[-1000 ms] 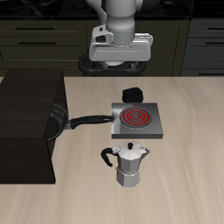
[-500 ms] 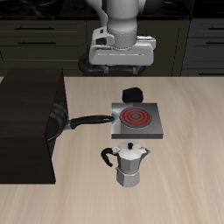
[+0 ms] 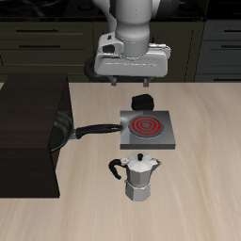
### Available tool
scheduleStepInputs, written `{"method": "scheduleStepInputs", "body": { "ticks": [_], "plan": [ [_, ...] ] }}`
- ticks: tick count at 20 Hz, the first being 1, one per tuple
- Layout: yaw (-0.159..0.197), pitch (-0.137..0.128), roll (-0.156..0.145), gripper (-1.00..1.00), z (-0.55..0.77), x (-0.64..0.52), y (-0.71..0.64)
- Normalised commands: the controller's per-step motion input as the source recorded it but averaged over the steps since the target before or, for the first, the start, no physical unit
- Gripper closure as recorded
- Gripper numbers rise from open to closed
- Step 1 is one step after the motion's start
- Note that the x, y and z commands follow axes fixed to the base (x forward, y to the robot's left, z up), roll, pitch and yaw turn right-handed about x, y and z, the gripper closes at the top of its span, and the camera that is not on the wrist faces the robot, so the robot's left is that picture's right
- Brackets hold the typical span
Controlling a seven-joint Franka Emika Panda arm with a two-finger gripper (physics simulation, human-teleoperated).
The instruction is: Place the moka pot on the stove
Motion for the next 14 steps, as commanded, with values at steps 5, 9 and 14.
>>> {"method": "scheduleStepInputs", "body": {
  "ticks": [5, 9, 14],
  "plan": [
    [-0.026, 0.003, -0.039, -1.00, 0.01, 0.31, -0.05],
    [0.000, 0.079, 0.026, -1.00, -0.15, 0.37, 0.11],
    [0.008, -0.007, 0.015, -1.00, -0.06, 0.28, 0.09]
  ]
}}
